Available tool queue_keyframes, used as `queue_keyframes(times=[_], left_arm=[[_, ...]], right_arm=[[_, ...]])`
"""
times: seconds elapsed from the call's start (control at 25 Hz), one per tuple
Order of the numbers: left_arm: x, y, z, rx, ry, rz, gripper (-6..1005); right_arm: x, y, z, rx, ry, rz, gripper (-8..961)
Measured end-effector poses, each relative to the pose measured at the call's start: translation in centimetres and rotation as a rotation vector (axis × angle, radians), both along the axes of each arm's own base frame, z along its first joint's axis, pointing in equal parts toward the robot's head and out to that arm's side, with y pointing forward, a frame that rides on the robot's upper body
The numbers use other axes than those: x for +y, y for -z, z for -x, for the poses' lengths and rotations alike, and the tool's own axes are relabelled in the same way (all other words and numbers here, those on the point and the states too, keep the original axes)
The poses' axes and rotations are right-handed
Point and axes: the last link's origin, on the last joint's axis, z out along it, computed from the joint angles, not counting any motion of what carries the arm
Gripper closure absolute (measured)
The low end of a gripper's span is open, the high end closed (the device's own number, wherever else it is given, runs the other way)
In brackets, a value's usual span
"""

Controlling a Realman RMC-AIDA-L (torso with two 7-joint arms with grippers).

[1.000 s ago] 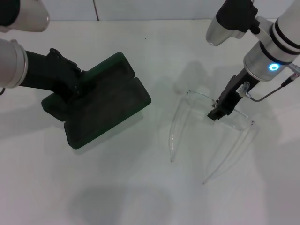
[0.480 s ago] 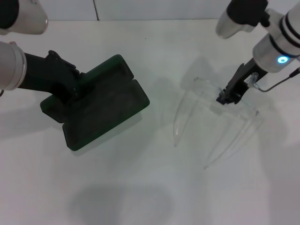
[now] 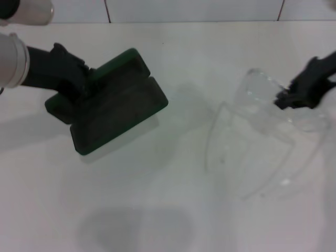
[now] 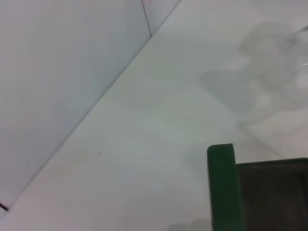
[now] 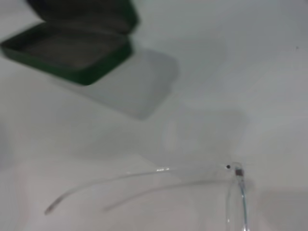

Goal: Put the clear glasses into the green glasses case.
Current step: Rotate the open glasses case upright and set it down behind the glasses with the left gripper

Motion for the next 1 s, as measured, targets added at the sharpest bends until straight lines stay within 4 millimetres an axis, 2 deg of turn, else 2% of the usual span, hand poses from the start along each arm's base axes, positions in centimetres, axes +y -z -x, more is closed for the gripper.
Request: queue_keyframes(times=[0.2, 0.44, 0.6, 0.8, 1.0], left_arm=[[0.8, 0.3, -1.2, 0.016, 0.053, 0.013, 770], [1.1, 3.0, -2.9, 0.095, 0.135, 0.112, 766], [1.2, 5.7, -4.1, 0.169, 0.200, 0.173, 764], [1.7, 9.7, -6.3, 0.237, 0.329, 0.226, 761], [2.0, 13.1, -7.4, 0.277, 0.442, 0.248, 759]], right_arm=[[-3.9, -4.1, -2.2, 0.045, -0.019, 0.055, 842], [-9.0, -7.0, -6.4, 0.114, -0.019, 0.126, 843], [-11.7, -7.7, -9.6, 0.096, 0.004, 0.144, 843], [-14.2, -8.0, -12.3, 0.114, 0.066, 0.127, 843], [-15.3, -8.2, -14.1, 0.158, 0.113, 0.091, 842]])
